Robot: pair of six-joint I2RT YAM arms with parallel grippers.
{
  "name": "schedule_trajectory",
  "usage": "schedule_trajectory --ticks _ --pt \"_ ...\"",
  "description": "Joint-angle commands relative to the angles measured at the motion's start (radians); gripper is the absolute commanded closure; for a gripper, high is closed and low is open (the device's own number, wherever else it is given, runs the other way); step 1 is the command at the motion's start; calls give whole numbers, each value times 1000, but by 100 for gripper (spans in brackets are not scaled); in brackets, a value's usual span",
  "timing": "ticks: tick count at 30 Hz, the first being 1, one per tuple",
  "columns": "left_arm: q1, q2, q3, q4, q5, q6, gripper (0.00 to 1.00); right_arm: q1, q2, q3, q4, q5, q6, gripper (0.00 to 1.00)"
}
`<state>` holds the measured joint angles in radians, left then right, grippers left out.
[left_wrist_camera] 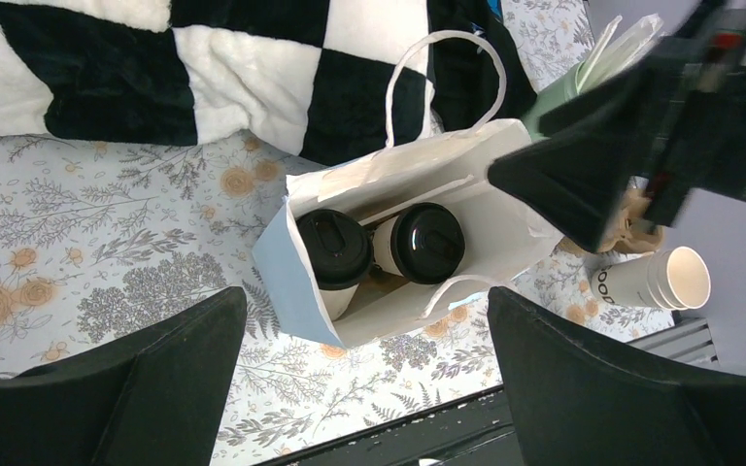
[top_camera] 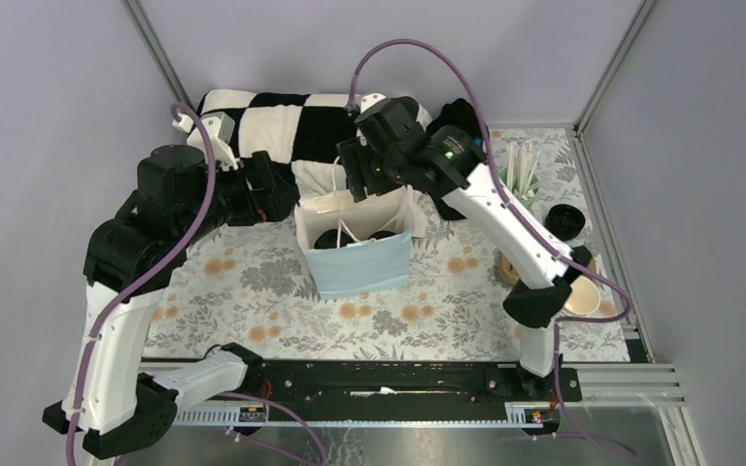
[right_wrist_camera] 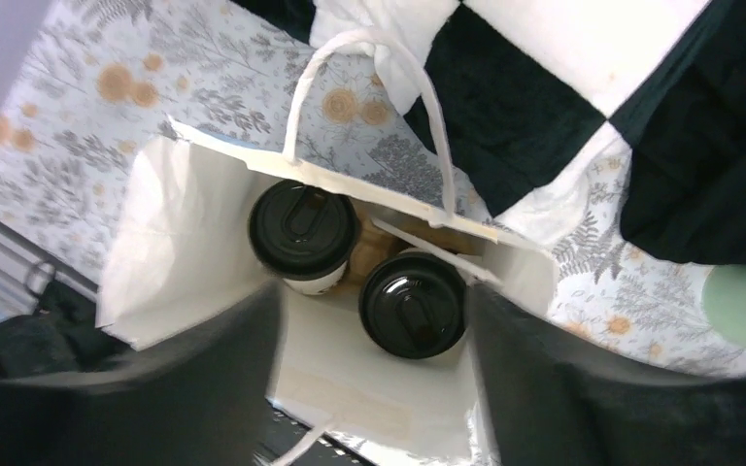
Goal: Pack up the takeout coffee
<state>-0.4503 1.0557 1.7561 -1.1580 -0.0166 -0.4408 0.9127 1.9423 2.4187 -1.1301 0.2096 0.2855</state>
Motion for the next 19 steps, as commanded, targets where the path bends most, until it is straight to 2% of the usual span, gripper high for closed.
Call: schedule_trajectory --ticks 1,2,3,6,11,14,17,19 --pt "5 -21 23 26 -23 3 2 -8 -182 -42 55 53 -4 11" --pt "5 -22 23 33 -26 0 1 -8 -221 -74 79 58 -4 2" --pt "5 -26 24 42 -29 -4 1 -8 -263 -110 105 65 -5 1" --pt "5 -36 24 84 -32 -18 1 -8 -353 -177 143 153 11 0" --pt "5 -45 41 138 -41 -29 1 -8 -425 -166 129 308 14 0" --pt "5 -42 55 151 -56 -34 1 -8 -490 -203 173 333 11 0" --pt "5 -30 76 152 -68 -42 1 -8 -588 -327 283 353 -4 0" --pt "5 -26 87 155 -73 -44 1 -8 -609 -338 287 345 -14 0"
